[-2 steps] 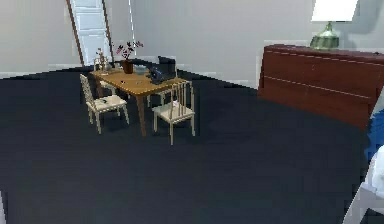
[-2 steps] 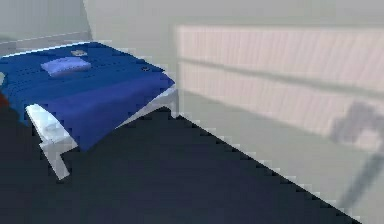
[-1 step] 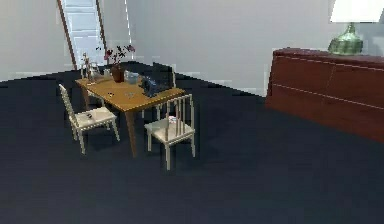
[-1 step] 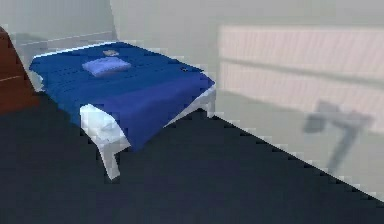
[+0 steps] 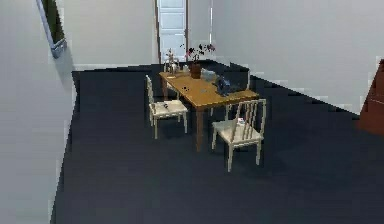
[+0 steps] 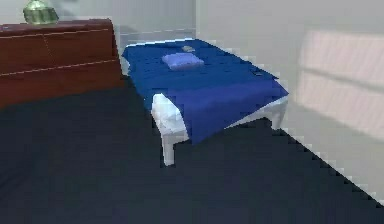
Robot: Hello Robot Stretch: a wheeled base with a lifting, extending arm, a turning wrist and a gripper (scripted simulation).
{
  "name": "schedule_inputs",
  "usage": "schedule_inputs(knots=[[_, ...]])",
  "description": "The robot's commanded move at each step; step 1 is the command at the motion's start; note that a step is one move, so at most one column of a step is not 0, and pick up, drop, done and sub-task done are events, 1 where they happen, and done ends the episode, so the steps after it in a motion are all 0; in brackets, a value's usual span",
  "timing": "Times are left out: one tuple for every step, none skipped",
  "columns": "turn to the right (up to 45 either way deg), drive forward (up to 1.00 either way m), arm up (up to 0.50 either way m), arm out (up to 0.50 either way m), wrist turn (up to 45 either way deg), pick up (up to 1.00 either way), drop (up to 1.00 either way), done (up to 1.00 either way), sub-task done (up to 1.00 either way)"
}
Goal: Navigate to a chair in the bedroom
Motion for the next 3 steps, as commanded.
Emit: schedule_inputs(knots=[[0.0,0.95,0.00,0.00,0.0,0.00,0.00,0.00,0.00],[24.0,0.00,0.00,0.00,0.0,0.00,0.00,0.00,0.00],[0.0,0.00,0.00,0.00,0.0,0.00,0.00,1.00,0.00]])
